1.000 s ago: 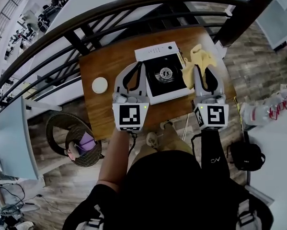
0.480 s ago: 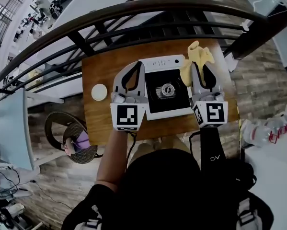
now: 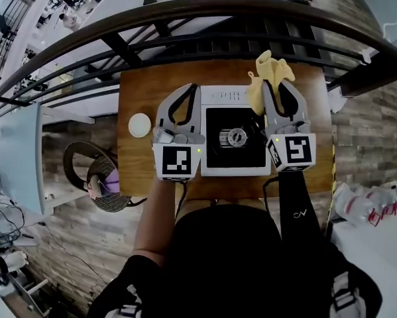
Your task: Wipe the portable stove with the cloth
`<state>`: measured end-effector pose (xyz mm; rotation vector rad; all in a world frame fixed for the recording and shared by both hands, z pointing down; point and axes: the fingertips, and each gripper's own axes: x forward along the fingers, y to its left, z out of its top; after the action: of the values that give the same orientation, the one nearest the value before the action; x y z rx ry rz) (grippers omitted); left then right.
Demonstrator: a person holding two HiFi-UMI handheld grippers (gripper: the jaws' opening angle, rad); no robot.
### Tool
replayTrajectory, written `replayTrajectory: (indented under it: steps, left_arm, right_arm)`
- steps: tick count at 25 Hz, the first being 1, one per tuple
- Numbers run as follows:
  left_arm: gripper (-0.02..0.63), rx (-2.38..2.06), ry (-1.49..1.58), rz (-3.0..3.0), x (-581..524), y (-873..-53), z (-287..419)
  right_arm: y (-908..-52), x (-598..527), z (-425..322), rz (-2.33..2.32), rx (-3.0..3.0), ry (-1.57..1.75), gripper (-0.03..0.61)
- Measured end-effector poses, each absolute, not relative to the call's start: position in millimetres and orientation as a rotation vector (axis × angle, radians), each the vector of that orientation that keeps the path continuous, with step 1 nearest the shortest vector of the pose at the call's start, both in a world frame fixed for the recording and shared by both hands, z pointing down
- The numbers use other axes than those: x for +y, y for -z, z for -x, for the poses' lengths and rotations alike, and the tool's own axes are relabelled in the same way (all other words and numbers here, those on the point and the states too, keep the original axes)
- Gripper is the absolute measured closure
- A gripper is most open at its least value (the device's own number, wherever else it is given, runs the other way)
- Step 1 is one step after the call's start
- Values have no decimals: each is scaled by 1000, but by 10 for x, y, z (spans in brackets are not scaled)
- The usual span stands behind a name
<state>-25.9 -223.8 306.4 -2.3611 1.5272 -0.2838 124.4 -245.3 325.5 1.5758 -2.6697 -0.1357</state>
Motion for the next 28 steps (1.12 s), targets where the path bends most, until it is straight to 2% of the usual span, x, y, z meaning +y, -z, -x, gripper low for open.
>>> replayTrajectory:
  steps: [10, 21, 28]
  left_arm:
    - [607, 1612, 247, 2429, -2566, -3307, 508]
    - [607, 1639, 281, 2467, -2614, -3521, 712]
    - [607, 1605, 318, 2499, -2565, -3618, 734]
  right_arm:
    - [-3602, -2769, -742, -1426, -2691, 32, 500]
    - [-4431, -3023, 100, -1051, -2659, -145, 500]
    - [-4976, -3033, 378, -850, -2541, -292, 500]
